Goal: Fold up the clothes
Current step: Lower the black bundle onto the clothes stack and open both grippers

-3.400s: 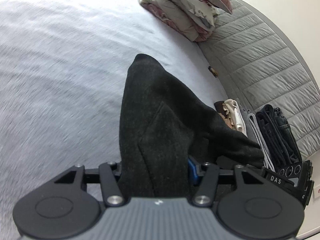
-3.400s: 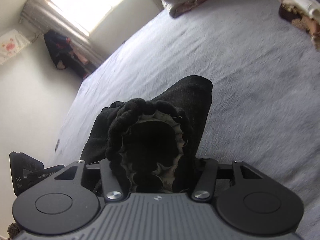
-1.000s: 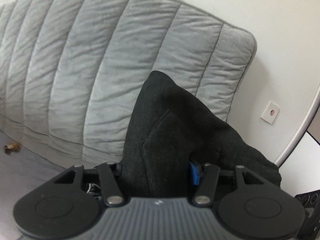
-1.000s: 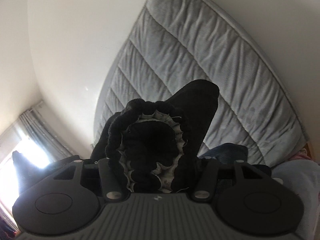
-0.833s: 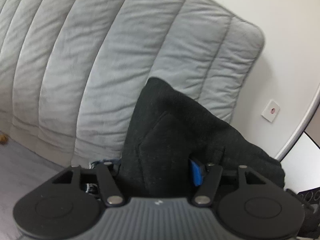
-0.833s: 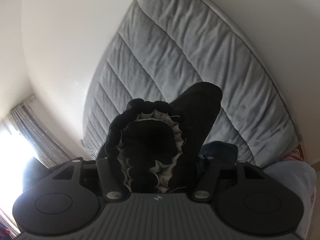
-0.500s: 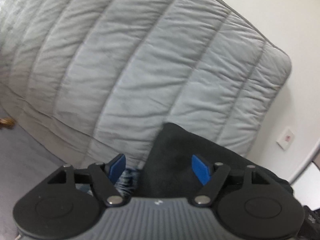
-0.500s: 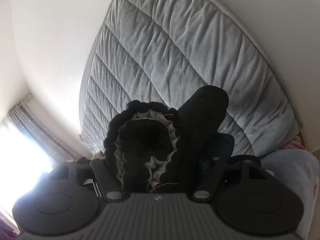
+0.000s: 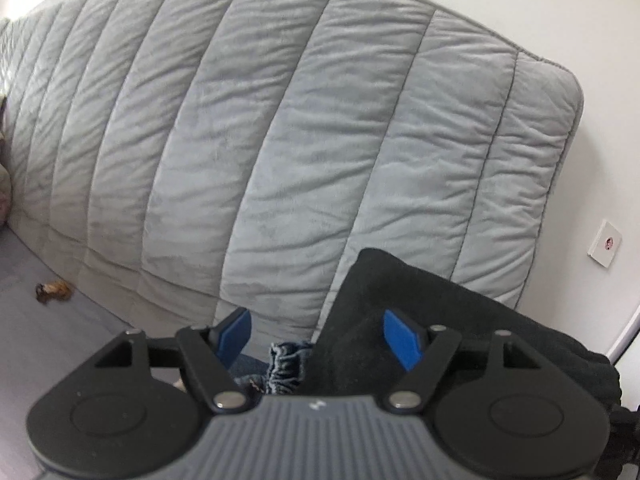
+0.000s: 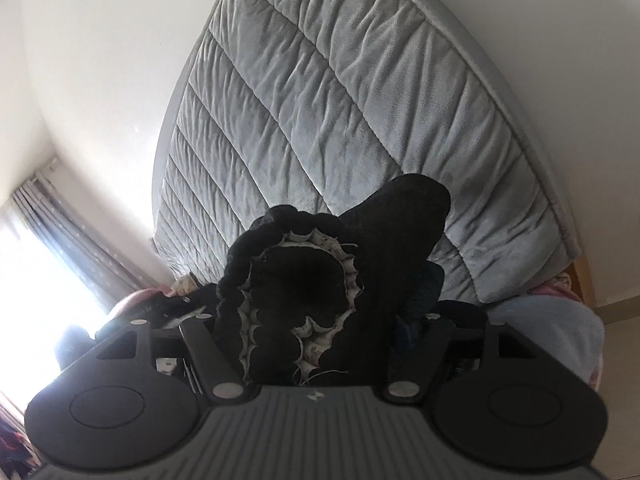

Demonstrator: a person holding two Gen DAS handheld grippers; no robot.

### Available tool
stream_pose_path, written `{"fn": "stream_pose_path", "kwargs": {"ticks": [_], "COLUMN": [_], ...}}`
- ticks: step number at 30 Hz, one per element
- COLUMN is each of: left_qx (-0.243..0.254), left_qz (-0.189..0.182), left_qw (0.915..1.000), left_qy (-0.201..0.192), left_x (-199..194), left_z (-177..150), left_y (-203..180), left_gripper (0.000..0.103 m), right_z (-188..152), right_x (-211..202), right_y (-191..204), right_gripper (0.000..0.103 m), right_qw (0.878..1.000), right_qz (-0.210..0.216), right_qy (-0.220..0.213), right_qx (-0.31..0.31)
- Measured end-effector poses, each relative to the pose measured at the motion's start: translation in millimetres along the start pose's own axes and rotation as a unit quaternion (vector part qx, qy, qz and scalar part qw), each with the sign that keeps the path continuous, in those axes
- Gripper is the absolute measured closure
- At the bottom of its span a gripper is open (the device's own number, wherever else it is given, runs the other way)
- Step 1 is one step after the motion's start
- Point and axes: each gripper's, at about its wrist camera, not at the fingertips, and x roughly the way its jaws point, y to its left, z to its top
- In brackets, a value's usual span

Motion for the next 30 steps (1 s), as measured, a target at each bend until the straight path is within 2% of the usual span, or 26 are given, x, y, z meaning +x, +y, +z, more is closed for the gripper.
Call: {"fn": "stream_pose_path", "kwargs": {"ticks": [6, 10, 13, 17, 21, 23, 25, 28, 30], "left_qx": [-0.007, -0.012, -0.016, -0.005, 0.005, 0.006, 0.003, 0.002, -0.007], "left_qz": [-0.008, -0.013, -0.017, -0.012, 0.018, 0.027, 0.025, 0.030, 0.030], "left_qw": [0.9998, 0.9995, 0.9992, 0.9993, 0.9995, 0.9994, 0.9995, 0.9994, 0.9995], "left_qy": [0.015, 0.025, 0.033, 0.036, 0.024, 0.020, 0.018, 0.014, 0.001], "left_x": [0, 0, -1, -2, -3, -2, -3, -3, -8], "left_z": [-9, -15, -20, -28, -36, -38, -39, -39, -37], "left_y": [2, 3, 4, 0, -7, -8, -8, -8, -7], "left_gripper": [0.028, 0.028, 0.042, 0.049, 0.051, 0.051, 0.051, 0.051, 0.050], "right_z": [-1, -3, -5, -5, -5, -5, -5, -7, -9], "right_x": [-3, 1, 5, 5, 6, 1, -6, -25, -39], "right_y": [3, 2, 5, 10, 14, 22, 33, 42, 46], "right_gripper": [0.030, 0.028, 0.027, 0.025, 0.024, 0.024, 0.024, 0.024, 0.025], "right_qw": [1.000, 1.000, 1.000, 0.999, 0.999, 0.997, 0.992, 0.983, 0.975], "right_qz": [-0.015, -0.009, -0.007, -0.007, -0.016, -0.039, -0.076, -0.085, -0.074], "right_qy": [-0.006, -0.019, -0.029, -0.039, -0.050, -0.055, -0.059, -0.101, -0.147], "right_qx": [-0.003, 0.007, 0.006, -0.004, 0.002, -0.026, -0.081, -0.126, -0.149]}}
